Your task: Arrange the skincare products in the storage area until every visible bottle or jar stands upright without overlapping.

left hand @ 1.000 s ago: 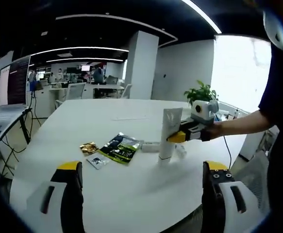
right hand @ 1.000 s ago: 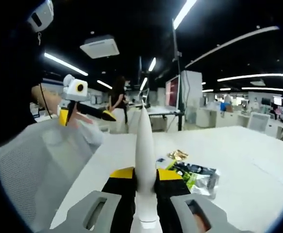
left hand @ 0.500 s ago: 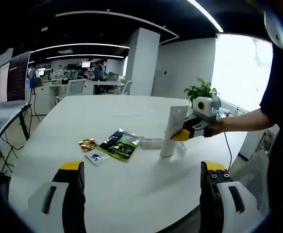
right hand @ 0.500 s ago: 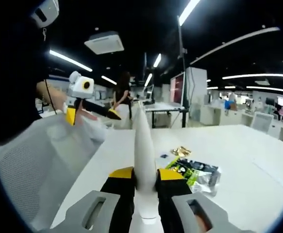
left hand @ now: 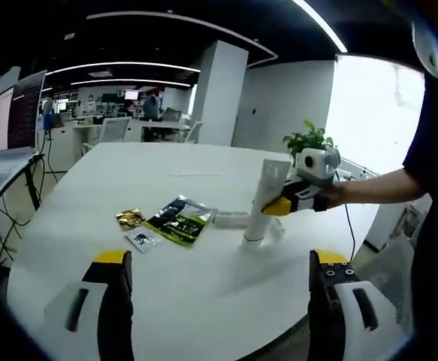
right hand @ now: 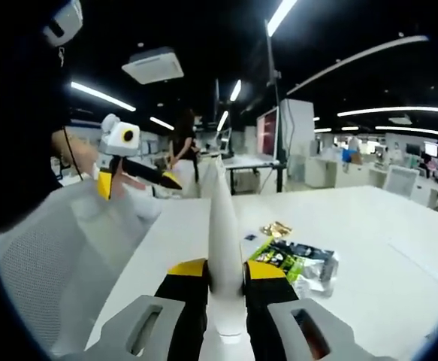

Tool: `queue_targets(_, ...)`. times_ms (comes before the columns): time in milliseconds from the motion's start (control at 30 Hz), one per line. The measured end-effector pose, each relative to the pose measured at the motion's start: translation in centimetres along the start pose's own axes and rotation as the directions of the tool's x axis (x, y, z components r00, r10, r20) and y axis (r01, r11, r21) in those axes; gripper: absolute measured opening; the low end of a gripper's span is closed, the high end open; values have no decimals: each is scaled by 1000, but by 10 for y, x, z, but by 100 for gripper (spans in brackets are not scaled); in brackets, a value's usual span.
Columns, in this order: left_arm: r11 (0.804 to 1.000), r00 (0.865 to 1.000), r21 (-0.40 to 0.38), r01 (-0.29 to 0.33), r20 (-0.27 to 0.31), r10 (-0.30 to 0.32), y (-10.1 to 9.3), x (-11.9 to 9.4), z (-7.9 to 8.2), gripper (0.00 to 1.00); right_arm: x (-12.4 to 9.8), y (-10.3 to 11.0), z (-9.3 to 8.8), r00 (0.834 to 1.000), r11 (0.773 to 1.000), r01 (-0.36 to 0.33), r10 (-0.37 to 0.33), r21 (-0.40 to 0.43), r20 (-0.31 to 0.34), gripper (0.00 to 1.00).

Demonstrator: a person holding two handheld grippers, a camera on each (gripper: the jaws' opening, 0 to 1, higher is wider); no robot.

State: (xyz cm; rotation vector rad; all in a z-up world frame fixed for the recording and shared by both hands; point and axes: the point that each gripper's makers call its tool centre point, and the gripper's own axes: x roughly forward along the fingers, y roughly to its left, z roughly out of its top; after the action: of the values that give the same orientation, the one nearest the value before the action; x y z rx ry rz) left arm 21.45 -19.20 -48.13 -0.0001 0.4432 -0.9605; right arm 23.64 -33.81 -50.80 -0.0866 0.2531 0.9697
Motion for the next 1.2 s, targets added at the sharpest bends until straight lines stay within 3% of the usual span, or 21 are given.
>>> queue_targets(267, 1000, 1000, -6, -4, 5, 4, 2, -1, 1, 90, 0, -2, 2, 1000, 1000, 14, -14, 22, -14, 11)
queue_targets(400, 1000, 1000, -9, -11, 3, 12, 4, -1, 1, 89, -1, -4, 10, 999, 999, 32, -32, 36, -7, 18)
queue_targets(567, 1000, 1000, -8, -7, -7, 7, 2, -1, 0, 87, -8, -1, 6, 998, 998, 53, -52, 43, -36, 21)
queue_targets(700, 1000, 1000, 10, -5, -20, 5, 1, -1, 1, 85, -18, -2, 3, 994, 994, 94, -91, 57, -57, 30)
queue_targets(867, 999, 999, 4, -32, -11, 32, 10, -3, 10, 83, -28, 2, 5, 990, 988, 133, -129, 74, -63, 35)
queue_targets(1067, 998, 999, 50, -27, -39, 29, 16, 0, 9, 84, -41, 4, 1, 975, 971, 216, -208, 102, -84, 49)
queue_targets(1200, 998, 997, 62, -25, -76, 30, 17, -1, 1, 83, -52, 6, -6, 960, 952, 271, -257, 140, -110, 55)
